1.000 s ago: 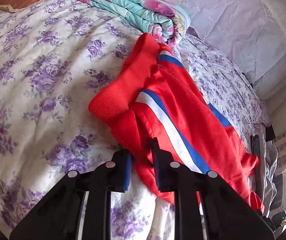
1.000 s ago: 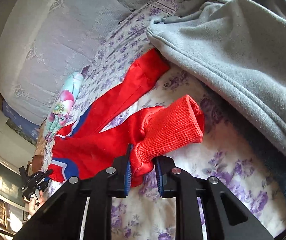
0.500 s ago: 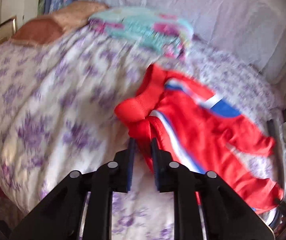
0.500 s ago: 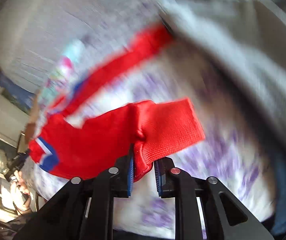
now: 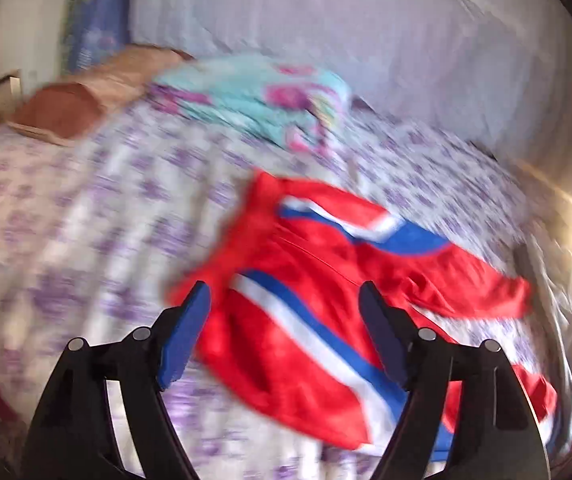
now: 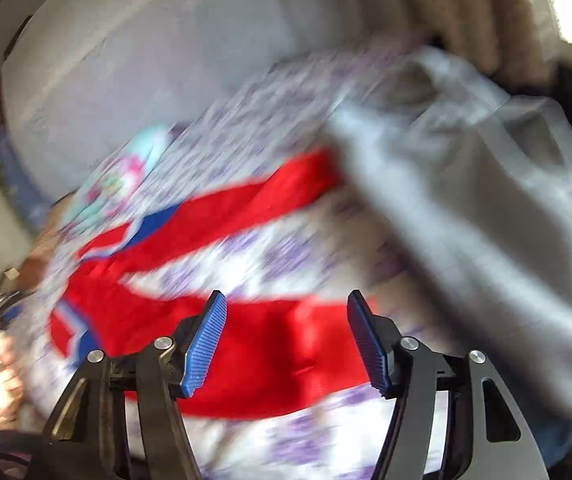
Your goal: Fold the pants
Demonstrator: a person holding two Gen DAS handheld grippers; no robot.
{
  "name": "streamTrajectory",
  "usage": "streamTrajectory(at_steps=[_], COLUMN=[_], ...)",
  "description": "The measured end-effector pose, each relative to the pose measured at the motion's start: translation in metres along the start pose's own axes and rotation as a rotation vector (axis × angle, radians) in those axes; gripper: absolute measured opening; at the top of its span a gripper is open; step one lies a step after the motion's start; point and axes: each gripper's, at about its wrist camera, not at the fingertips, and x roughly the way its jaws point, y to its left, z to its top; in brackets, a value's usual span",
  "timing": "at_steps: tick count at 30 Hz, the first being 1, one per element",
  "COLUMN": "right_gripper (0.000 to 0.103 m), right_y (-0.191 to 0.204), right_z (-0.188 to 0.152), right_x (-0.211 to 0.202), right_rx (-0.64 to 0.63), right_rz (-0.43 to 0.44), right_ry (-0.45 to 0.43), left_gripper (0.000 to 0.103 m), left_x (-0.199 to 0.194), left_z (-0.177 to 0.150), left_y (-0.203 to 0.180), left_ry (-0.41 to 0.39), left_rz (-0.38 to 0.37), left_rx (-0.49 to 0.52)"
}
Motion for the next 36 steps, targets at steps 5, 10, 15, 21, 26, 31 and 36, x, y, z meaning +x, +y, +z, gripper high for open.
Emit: streamTrajectory(at_steps=[5,10,15,21,26,31,36], right_gripper=[0.054,0.054,0.060,0.068,0.075,0.075,0.074], right_y=[-0.025,-0.019,0.054,0.155,0.213,0.236,0.244], right_z=[-0.019,0.001,0.059,0.147,0.184,0.183,0.160], right_x=[0.053,0.026,0.033,0.124,0.224,0.293,0.331], right_rx=[-0.009,-0.023,-0.219,-0.457,-0.641,-0.777,-0.906], right_rz=[-0.078,-0.050,0.044,0.194,0.094,0.064,0.025], right_ry=[0.157,0.142,0.055,0.124,0.201,0.287,0.384], left_gripper=[0.076,0.074,0.089,0.089,0.089,0.095,0.096], left_x=[0.091,0.061,0.045,0.128,0.194,0.232,0.243], left_z=[-0.038,-0.028,0.032,0.109,0.128,0.138,0.139], left_y=[0.007,0.023,0.027,0.053,0.068,0.066,0.054], left_ry=[0.239,0.169,0.037,0.162,0.302,0.377,0.387], left_rz=[0.123,0.075,0.055,0.088,0.094,0.096,0.096], left_rx=[0.038,0.018,-0.021,-0.083,-0.144,-0.143,-0.077])
